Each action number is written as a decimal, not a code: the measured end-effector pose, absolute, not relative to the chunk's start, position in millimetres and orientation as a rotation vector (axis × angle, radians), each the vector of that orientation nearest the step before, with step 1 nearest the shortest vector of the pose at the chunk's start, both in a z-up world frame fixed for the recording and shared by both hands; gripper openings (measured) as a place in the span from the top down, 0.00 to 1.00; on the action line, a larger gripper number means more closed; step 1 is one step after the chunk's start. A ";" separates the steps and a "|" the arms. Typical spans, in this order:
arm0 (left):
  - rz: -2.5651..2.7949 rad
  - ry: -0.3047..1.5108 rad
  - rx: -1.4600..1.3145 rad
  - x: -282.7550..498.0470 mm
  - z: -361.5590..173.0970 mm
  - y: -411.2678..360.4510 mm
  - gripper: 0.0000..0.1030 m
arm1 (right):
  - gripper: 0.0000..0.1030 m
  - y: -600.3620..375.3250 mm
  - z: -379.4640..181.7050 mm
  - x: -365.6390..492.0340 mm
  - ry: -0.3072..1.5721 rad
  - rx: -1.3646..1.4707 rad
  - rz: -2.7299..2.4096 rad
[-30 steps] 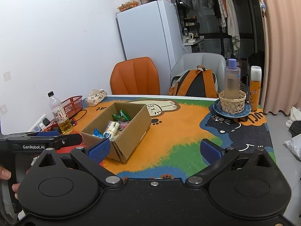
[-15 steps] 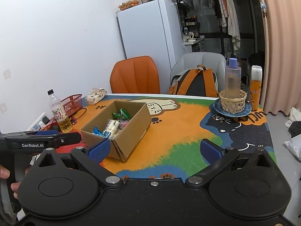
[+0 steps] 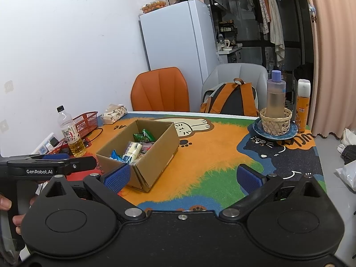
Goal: Organize snacks
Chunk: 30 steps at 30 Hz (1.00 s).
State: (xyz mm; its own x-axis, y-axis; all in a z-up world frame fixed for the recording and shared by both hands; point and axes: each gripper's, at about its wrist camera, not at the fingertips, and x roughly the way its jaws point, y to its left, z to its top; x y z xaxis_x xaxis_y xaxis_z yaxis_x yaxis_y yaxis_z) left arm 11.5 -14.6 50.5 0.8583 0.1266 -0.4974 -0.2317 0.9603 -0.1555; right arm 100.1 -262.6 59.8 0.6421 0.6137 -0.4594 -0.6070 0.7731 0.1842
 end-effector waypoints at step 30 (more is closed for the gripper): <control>0.182 0.510 -0.208 8.8 47.7 -16.7 0.00 | 0.00 -263.4 56.5 101.2 0.532 0.015 0.689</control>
